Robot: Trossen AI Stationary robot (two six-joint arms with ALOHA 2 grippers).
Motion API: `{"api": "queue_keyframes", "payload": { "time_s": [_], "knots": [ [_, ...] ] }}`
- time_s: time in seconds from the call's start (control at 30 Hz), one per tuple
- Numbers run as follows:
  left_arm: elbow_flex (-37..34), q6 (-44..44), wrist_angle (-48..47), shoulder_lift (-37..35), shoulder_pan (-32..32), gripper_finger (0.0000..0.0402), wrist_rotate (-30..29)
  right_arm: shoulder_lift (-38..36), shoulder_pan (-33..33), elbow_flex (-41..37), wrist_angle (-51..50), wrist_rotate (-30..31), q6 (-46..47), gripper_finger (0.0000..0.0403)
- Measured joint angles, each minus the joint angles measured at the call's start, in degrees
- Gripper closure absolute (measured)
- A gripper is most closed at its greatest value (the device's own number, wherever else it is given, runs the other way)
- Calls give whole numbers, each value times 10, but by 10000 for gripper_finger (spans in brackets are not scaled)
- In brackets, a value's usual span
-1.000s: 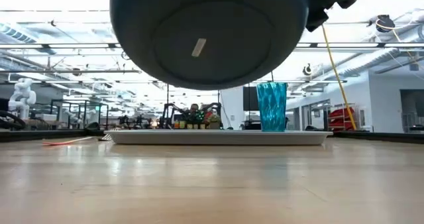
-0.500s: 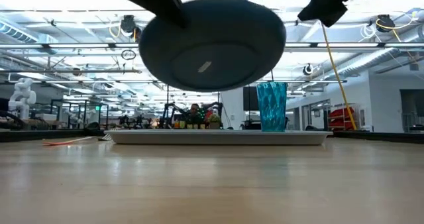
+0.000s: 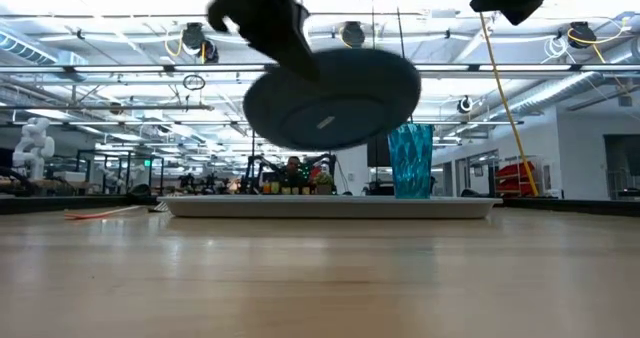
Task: Pick and place plate/cup/fork/spoon on tray
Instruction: Put the blue plate to the center of the blue tray
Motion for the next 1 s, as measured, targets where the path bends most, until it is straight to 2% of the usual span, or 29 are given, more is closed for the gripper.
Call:
{"api": "queue_keyframes", "payload": {
  "time_s": [0.4, 0.63, 1.0],
  "knots": [
    [0, 0, 31, 99, 71, 389, 1, 0, 12, 0, -41, 0, 68, 232],
    [0, -1, 44, 124, 78, 385, 3, 0, 28, 0, -51, 28, 72, 232],
    [0, -6, 59, 145, 94, 373, 1, 0, 29, 0, -51, 30, 71, 232]
  ]
}}
